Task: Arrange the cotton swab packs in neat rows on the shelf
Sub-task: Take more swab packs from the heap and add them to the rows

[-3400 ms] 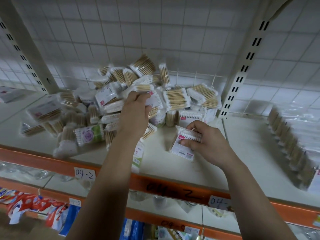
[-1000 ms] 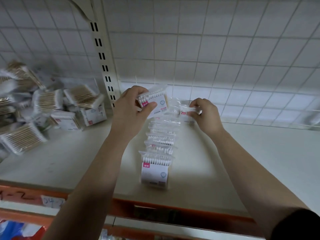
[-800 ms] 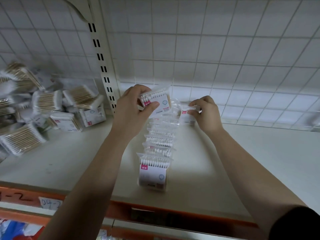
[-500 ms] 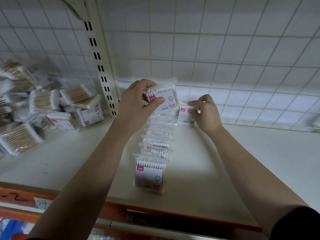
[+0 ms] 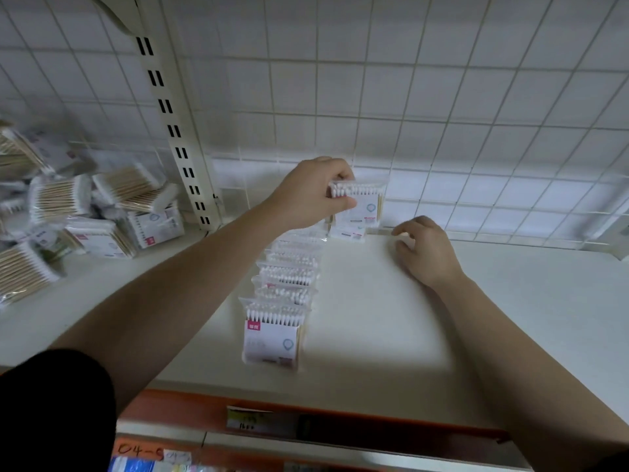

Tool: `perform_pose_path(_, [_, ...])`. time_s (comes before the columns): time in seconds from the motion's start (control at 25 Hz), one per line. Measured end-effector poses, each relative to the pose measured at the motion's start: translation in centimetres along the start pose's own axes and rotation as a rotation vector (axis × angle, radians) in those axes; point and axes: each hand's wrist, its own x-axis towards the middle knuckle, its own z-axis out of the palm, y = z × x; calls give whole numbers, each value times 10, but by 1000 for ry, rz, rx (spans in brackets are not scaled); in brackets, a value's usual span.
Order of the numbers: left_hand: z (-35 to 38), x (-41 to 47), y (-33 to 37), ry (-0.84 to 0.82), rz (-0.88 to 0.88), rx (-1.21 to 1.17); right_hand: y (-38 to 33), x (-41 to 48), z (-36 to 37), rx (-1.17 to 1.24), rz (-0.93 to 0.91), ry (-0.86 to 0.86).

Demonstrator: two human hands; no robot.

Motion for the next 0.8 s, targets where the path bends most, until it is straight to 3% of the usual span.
perform_pose_path(0.44, [24,13,-11,-219,-70,244,15,-10,9,-10,32,11])
perform_pose_path(0.8, [32,34,-15,-210,-47,584,15,-7,10,20,45,16])
